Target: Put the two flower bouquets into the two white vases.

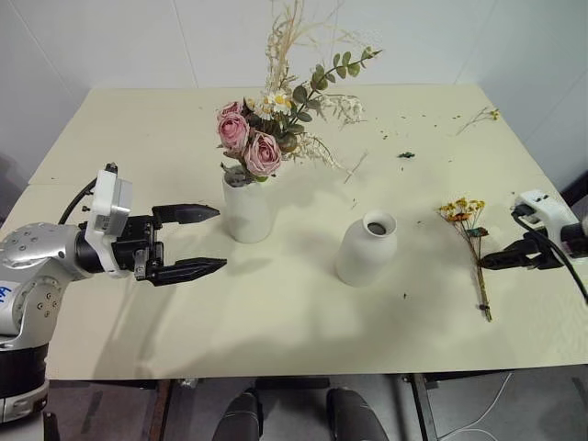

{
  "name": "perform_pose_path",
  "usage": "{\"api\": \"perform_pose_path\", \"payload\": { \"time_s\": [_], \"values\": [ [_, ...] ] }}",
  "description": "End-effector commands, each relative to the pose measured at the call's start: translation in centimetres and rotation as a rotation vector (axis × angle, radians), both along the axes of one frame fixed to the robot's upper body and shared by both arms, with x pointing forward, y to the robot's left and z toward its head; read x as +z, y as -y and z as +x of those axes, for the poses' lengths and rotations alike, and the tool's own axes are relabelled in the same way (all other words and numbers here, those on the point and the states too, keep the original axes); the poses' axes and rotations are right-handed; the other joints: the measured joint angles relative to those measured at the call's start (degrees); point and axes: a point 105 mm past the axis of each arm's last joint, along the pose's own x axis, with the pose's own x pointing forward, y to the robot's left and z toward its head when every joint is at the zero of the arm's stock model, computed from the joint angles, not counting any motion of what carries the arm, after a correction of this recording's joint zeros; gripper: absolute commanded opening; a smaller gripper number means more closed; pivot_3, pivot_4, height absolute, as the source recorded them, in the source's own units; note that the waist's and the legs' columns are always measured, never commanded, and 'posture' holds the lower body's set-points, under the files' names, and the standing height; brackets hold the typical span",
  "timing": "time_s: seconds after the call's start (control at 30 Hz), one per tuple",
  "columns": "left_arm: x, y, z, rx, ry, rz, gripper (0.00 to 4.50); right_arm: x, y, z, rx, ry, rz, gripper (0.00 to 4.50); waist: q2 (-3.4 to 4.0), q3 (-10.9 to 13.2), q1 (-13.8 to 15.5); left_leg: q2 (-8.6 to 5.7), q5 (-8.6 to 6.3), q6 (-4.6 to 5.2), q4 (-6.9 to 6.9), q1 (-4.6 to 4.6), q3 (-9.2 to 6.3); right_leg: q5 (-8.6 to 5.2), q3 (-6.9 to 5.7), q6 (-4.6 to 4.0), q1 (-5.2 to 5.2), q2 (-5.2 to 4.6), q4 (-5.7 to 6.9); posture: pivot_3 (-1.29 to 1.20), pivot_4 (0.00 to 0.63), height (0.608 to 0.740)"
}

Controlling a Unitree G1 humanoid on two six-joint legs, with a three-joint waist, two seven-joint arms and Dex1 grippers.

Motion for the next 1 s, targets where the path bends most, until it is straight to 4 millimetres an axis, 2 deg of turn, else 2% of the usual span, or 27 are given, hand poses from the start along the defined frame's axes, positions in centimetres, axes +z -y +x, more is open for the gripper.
{"api": "perform_pose_path", "payload": {
  "time_s": [0.03, 0.07, 0.33, 0.43, 0.47, 0.63, 0.73, 0.8, 0.9, 1.0],
  "values": [
    [1.2, 0.2, -0.8, -0.010, 0.054, -0.014, 4.50, -0.6, 0.1, 0.2, -0.044, -0.011, 0.004, 4.11, -0.16, -0.1, 0.0, 0.00, 0.00, 0.00, 0.03, 0.00, 0.00, 0.01, 0.00, -0.01, 0.01, 0.00, 0.01, 0.00, 0.150, 0.740],
    [1.2, 0.1, -0.8, -0.010, 0.054, -0.013, 4.50, -0.7, 0.0, 0.1, -0.033, -0.016, 0.002, 3.91, -0.16, -0.1, 0.0, 0.00, 0.00, 0.00, 0.09, 0.00, 0.00, 0.02, 0.00, -0.01, 0.04, 0.00, 0.01, 0.00, 0.150, 0.740],
    [1.5, 0.0, -0.6, -0.001, 0.065, -0.012, 4.50, -0.6, -0.6, 0.4, -0.019, -0.011, 0.010, 1.18, -0.16, -0.1, -0.1, 0.03, -0.01, 0.00, 0.15, 0.02, 0.00, 0.04, 0.00, 0.01, 0.06, 0.04, 0.06, 0.00, 0.150, 0.740],
    [1.4, 0.0, -0.3, -0.004, 0.067, -0.011, 4.50, 0.2, -0.2, 0.7, -0.042, 0.032, 0.013, 0.20, -0.16, -0.1, 0.0, 0.03, -0.01, 0.00, 0.15, 0.01, 0.00, 0.04, 0.00, 0.01, 0.06, 0.03, 0.06, 0.00, 0.150, 0.740],
    [1.4, 0.0, -0.1, -0.004, 0.067, -0.012, 4.50, 0.7, 0.0, 0.8, -0.056, 0.059, 0.017, 0.04, -0.15, -0.1, 0.0, 0.02, -0.01, 0.00, 0.15, 0.01, 0.00, 0.04, 0.00, 0.01, 0.06, 0.03, 0.06, 0.00, 0.150, 0.740],
    [1.6, 0.1, 0.6, -0.019, 0.076, -0.020, 4.50, 4.6, -0.1, 2.0, -0.088, 0.242, 0.090, 0.04, -0.04, 0.0, 0.0, 0.00, -0.01, 0.00, 0.16, 0.00, 0.01, 0.04, 0.02, 0.01, 0.03, 0.02, 0.11, 0.00, 0.150, 0.740],
    [1.8, 0.2, 1.2, -0.027, 0.084, -0.031, 4.50, 7.3, -1.3, 2.6, -0.017, 0.389, 0.156, 0.04, -0.04, 0.0, 0.0, 0.01, -0.01, -0.01, 0.12, 0.00, 0.00, 0.04, 0.02, 0.01, 0.02, 0.03, 0.08, 0.00, 0.150, 0.740],
    [1.9, 0.3, 1.5, -0.034, 0.088, -0.036, 4.50, 9.6, -2.5, 3.0, 0.075, 0.552, 0.175, 0.04, -0.04, 0.0, 0.1, 0.00, 0.00, -0.01, 0.06, -0.01, 0.01, 0.04, 0.03, 0.02, 0.02, 0.02, 0.03, 0.00, 0.150, 0.740],
    [2.0, 0.7, 2.1, -0.052, 0.090, -0.042, 4.50, 14.6, -5.7, 1.8, 0.231, 0.912, 0.292, 0.04, -0.04, 0.0, 0.2, 0.02, -0.01, -0.01, -0.05, -0.02, -0.01, 0.03, 0.01, 0.04, 0.01, 0.03, -0.04, 0.00, 0.150, 0.740],
    [2.1, 0.8, 2.6, -0.064, 0.088, -0.048, 4.50, 17.0, -7.6, 0.0, 0.250, 1.105, 0.439, 0.04, -0.04, 0.0, 0.2, 0.03, 0.01, -0.04, -0.07, -0.03, -0.01, 0.02, 0.01, 0.05, -0.01, 0.02, 0.02, 0.00, 0.150, 0.740]
  ]
}}
